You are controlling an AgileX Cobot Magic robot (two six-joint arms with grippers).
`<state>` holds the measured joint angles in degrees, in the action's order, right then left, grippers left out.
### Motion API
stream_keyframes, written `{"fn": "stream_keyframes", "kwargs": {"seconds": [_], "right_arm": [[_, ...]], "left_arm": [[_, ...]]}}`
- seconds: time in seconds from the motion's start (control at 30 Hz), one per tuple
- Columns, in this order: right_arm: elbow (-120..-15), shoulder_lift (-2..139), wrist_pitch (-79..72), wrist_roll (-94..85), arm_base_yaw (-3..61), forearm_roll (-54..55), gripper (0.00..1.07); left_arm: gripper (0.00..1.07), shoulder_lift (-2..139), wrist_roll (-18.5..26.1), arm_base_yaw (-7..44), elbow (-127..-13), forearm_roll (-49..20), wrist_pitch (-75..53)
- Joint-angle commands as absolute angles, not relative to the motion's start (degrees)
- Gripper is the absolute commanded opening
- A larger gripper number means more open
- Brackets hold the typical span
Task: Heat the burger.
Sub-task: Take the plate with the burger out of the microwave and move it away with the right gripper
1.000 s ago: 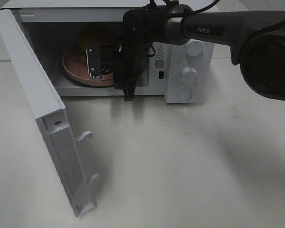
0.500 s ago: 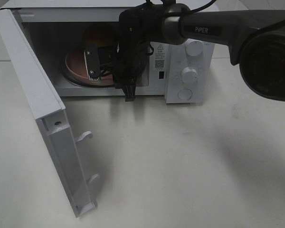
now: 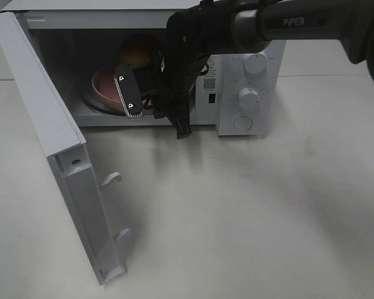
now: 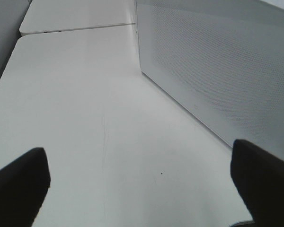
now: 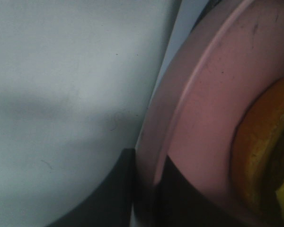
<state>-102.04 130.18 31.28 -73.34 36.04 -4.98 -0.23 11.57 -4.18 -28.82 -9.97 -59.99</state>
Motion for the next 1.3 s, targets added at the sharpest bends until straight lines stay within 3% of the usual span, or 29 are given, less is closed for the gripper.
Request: {"fn": "stream_keyframes", "kwargs": {"seconds": [0.03,0.6,1.3], "right_arm": [[-95.8,125.71,28.36,-75.97,36.21,-4.24,0.0],[-80.21,114.82,19.94,-77.81,36.15,-3.84,0.0],[-50.88,95.68,-1.26,-81.25,36.21,-4.01,0.0]], "left_arm": [[0.98,-1.43,11.52,-4.24,-28.71,-10.26,-59.87],[0.98,-1.43,11.52,-4.24,-28.71,-10.26,-59.87],[0.98,-1.43,11.52,-4.24,-28.71,-10.26,-59.87]]}}
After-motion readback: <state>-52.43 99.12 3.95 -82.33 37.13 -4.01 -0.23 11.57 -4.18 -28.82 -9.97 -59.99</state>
